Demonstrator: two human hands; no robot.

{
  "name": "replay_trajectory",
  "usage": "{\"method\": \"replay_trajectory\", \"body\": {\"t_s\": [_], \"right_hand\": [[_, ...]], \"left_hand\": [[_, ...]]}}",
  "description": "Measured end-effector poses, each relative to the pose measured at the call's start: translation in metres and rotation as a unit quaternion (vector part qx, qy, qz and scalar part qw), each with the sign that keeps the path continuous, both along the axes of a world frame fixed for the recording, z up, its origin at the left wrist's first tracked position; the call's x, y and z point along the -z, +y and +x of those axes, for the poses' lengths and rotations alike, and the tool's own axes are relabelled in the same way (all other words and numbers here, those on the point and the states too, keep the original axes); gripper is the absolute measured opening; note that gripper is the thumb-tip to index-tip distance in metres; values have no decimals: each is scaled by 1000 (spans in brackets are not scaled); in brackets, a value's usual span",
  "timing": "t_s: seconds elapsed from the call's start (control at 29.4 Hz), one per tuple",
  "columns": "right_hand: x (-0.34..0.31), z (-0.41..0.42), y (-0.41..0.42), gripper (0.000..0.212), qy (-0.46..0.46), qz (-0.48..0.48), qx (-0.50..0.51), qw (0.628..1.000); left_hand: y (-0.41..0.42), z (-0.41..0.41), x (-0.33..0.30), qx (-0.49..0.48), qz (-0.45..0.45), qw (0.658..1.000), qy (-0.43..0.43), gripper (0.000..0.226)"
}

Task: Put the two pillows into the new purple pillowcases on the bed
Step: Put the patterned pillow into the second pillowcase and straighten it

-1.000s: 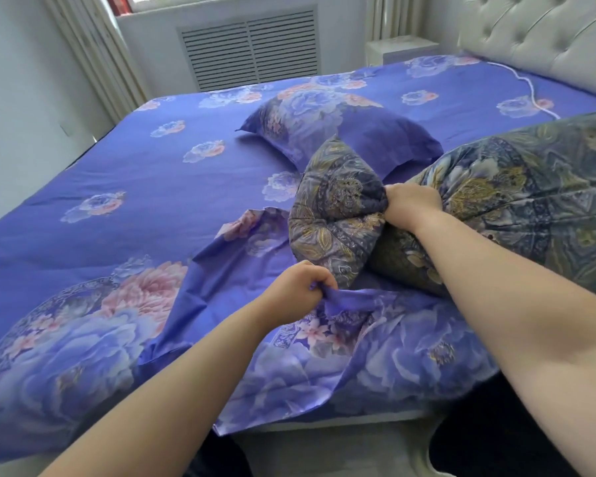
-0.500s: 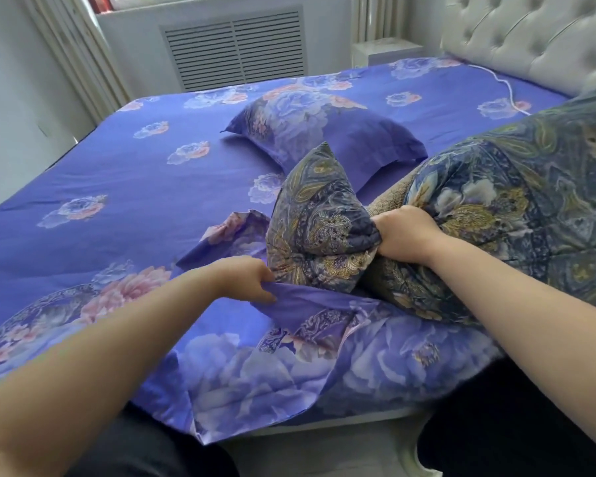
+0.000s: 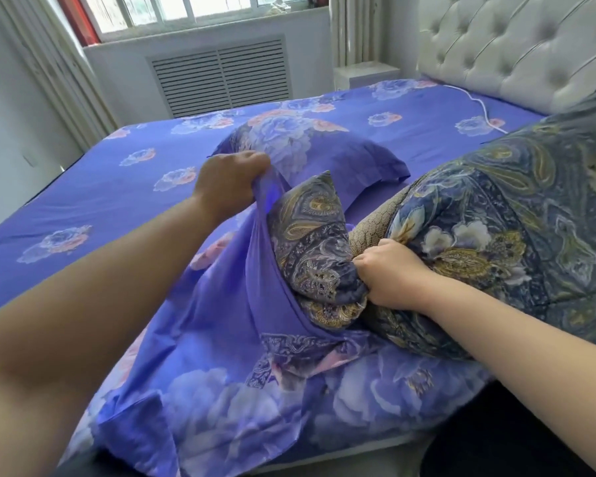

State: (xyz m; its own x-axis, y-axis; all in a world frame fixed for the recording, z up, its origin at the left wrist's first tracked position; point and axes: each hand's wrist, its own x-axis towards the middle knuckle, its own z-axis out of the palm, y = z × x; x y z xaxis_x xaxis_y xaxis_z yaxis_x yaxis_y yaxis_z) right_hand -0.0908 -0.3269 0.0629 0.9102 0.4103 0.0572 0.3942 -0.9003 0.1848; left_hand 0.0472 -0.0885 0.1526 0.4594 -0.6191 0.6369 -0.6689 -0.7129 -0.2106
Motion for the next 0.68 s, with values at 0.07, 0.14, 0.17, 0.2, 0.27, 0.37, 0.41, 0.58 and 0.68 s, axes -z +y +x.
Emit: {"method": "replay_trajectory", "body": {"t_s": [0.07, 0.14, 0.17, 0.2, 0.27, 0.37, 0.41, 0.58, 0.68], "right_hand": [[-3, 0, 12, 12, -14, -34, -43, 998], [-5, -3, 27, 7, -40, -51, -105, 992], [-5, -5, 32, 5, -22, -60, -125, 990], [-3, -6, 34, 4, -5, -64, -136, 989], [0, -10, 29, 10, 8, -61, -119, 991], [-3, -6, 19, 35, 27, -1, -57, 998], [-6, -5, 19, 41, 32, 20, -50, 998], [-17, -1, 35, 33, 70, -44, -75, 994], [-38, 1, 45, 10, 111, -72, -79, 988]], "left_hand": [[-27, -12, -8, 91, -128, 980, 124, 14], [-58, -19, -3, 176, -226, 923, 256, 17], [-70, -21, 2, 201, -292, 873, 335, 23], [-78, -21, 7, 210, -350, 816, 408, 30], [-77, -9, 22, 191, -390, 793, 427, 36], [-51, 13, 32, 118, -292, 893, 320, 11], [-44, 18, 31, 106, -257, 907, 315, 7], [-21, 35, 28, -57, -146, 934, 322, 28], [-39, 20, 7, -19, -364, 851, 379, 24]]}}
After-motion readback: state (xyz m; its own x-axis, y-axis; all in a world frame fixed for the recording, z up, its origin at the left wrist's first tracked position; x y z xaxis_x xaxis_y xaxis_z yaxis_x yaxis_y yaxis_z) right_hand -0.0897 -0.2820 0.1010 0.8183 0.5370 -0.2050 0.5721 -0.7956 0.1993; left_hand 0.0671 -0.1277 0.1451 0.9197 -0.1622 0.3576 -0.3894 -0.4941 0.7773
